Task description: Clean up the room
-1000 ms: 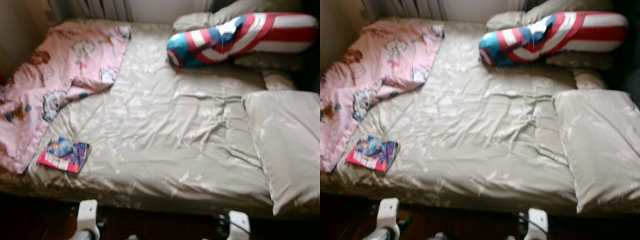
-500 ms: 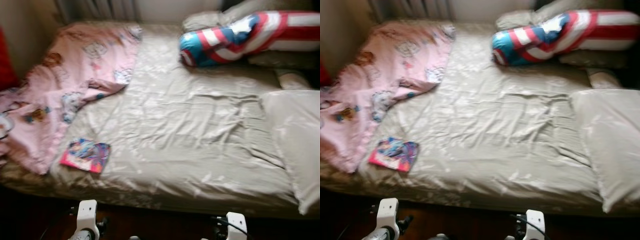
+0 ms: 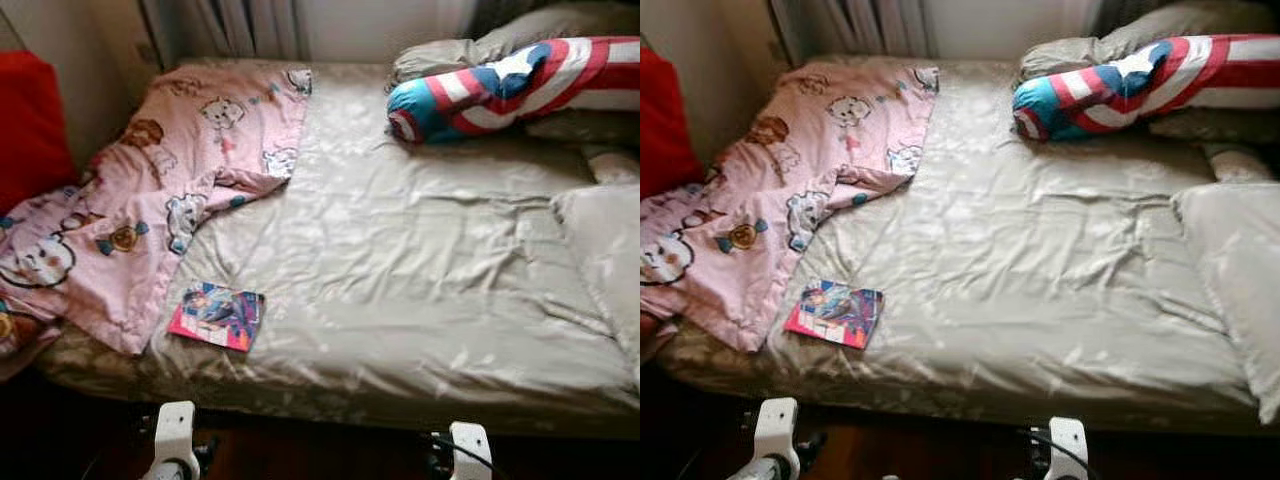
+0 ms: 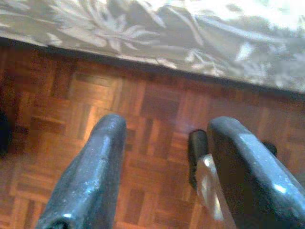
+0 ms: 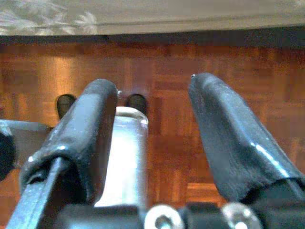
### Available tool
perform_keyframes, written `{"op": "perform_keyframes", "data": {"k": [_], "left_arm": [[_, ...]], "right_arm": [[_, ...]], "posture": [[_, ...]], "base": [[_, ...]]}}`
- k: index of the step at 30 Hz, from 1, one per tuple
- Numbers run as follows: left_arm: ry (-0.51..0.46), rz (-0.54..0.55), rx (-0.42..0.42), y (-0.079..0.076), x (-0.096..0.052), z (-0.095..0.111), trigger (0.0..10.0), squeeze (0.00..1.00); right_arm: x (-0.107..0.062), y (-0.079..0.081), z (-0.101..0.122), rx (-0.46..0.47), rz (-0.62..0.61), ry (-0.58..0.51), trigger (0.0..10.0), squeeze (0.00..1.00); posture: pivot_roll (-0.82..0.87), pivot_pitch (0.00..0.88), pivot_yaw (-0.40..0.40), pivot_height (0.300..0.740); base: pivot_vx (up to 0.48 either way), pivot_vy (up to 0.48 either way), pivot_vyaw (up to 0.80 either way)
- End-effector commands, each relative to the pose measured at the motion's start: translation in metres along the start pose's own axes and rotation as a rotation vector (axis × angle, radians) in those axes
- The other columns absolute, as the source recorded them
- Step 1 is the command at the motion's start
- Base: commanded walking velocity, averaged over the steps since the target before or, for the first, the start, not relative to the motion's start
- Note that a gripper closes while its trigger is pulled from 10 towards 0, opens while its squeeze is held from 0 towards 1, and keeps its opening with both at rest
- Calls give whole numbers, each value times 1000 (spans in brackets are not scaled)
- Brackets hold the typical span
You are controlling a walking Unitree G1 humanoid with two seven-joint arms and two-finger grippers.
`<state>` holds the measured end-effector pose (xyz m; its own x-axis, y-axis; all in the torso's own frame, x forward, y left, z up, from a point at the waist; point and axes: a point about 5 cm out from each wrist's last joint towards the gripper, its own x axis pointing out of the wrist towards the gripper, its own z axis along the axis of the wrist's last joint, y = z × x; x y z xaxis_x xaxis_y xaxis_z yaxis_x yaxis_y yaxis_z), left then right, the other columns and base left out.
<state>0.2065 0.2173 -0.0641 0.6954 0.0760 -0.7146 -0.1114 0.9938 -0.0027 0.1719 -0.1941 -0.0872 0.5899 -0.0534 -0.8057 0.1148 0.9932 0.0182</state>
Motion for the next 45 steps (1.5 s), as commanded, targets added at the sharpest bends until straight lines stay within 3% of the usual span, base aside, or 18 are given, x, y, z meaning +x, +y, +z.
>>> {"op": "perform_keyframes", "data": {"k": [1,25,45], "left_arm": [[27,10,6,3,-2,-7,10000,0],[17,33,-7,3,-1,-4,10000,0],[16,36,-18,2,0,-3,10000,0]], "right_arm": [[-1,1,-7,-16,5,31,10000,0],[0,0,-4,-2,4,27,10000,0],[0,0,-2,0,5,23,10000,0]], "posture": [[26,126,2,740],[40,194,-7,740],[40,202,-12,740]], "base": [[0,322,0],[0,320,0],[0,317,0]]}}
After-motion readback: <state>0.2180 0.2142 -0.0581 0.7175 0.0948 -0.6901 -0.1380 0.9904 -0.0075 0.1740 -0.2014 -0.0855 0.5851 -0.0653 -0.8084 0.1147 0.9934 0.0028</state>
